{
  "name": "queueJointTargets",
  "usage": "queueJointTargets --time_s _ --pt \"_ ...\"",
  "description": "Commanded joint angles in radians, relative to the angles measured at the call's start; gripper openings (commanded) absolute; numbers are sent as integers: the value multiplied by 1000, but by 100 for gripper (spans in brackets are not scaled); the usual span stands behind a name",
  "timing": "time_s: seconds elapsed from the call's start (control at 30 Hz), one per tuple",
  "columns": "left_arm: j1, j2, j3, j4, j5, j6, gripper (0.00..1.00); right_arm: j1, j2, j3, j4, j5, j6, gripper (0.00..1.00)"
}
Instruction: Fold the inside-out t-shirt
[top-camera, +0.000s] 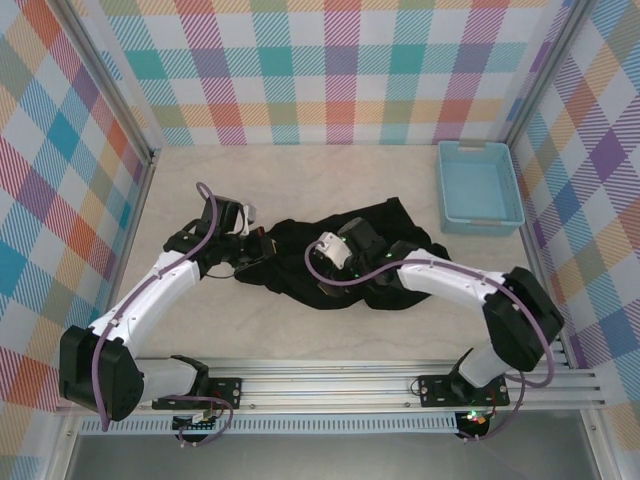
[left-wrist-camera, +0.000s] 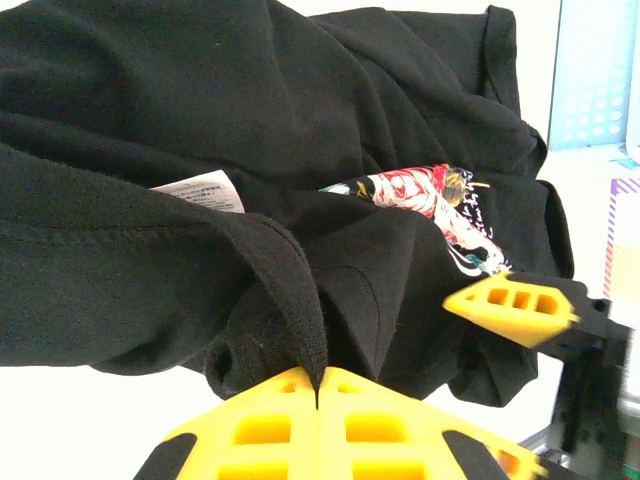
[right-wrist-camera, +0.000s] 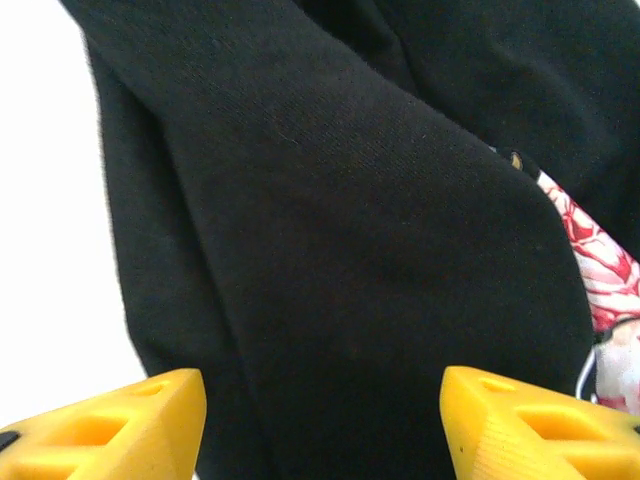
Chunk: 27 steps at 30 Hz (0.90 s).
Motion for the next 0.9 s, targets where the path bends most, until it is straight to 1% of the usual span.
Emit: queueJointTargets --time_s 0.0,0.17,0.2,0.23,0.27,0.33,0.37,0.4,0.5,0.6,0.67,0.73,0.77,0.87 --pt "-8 -20 9 19 0 -5 0 16 44 43 39 29 -98 61" --pt "-7 -19 12 15 -3 -1 0 23 115 57 55 23 -96 61" --pt "-7 -20 12 13 -4 0 0 24 129 59 63 33 -91 60" --pt "-8 -23 12 12 -5 0 0 24 143 65 68 51 -85 56" --pt "-6 -24 9 11 -9 1 0 24 150 69 78 65 -75 49" --pt "-8 -29 4 4 -28 8 0 23 152 84 86 69 -52 27" --pt "-7 -30 -1 0 -39 13 0 20 146 91 84 59 -40 19" --pt "-7 -32 -6 -2 -51 18 0 14 135 99 77 35 -22 12" --pt "-7 -38 -30 12 -85 26 0 -27 72 109 41 -94 53 0" --pt "-9 -39 -61 55 -135 27 0 -106 -8 109 13 -313 191 0" --pt "-10 -32 -83 97 -193 27 0 -162 -48 108 5 -448 271 0" --pt "-9 -25 -100 147 -249 25 4 -205 -74 107 16 -551 358 0" --pt "-10 -23 -109 174 -266 25 9 -219 -78 109 27 -579 400 0" --pt "-17 -50 -135 231 -300 24 30 -262 -59 114 102 -654 570 0"
